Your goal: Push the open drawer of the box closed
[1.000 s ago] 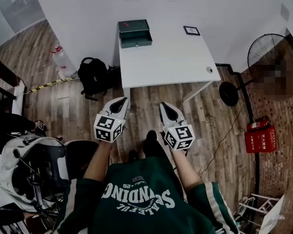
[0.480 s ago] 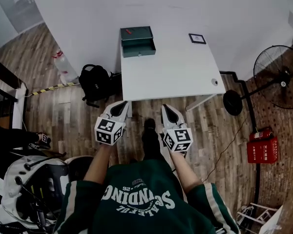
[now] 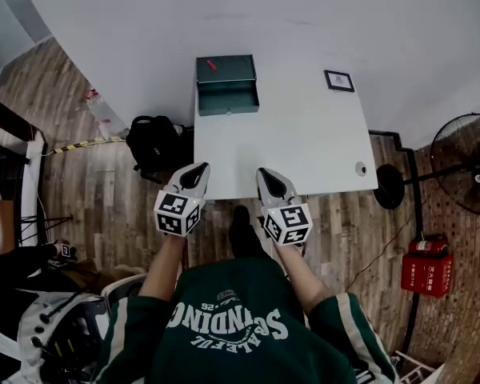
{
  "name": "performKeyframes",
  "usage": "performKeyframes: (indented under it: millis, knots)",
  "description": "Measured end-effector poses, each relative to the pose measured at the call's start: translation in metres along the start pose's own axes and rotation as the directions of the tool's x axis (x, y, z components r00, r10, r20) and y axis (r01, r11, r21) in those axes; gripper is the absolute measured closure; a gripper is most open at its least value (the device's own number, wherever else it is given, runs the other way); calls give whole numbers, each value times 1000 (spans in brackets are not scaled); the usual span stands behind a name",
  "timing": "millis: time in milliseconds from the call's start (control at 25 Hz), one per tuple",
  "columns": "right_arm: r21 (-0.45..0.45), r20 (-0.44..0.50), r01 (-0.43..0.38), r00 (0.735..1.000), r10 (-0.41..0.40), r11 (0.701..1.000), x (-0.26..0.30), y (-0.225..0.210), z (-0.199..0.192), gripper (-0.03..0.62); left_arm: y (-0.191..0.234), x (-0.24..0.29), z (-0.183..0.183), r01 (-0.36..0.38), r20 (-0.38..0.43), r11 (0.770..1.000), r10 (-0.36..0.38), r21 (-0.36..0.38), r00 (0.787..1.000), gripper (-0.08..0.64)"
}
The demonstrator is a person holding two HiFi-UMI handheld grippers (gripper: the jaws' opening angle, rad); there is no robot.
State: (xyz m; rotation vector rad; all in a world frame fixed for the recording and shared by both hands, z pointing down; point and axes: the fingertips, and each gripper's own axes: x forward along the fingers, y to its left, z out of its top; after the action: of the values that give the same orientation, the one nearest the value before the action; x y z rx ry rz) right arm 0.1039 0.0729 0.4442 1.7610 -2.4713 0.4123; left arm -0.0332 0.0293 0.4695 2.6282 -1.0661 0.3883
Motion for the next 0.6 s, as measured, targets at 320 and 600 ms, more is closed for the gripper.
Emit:
performKeyframes:
  millis: [320,600]
  knots:
    - [3,-26,-132,991,132,991,96,-54,34,591,37,70,28,-104,-26,994,103,-34,994,508]
    - [35,-65,-191,979,192,981,162,-65,22,591,76,99,21,-151,-53,987,148,-61,988,508]
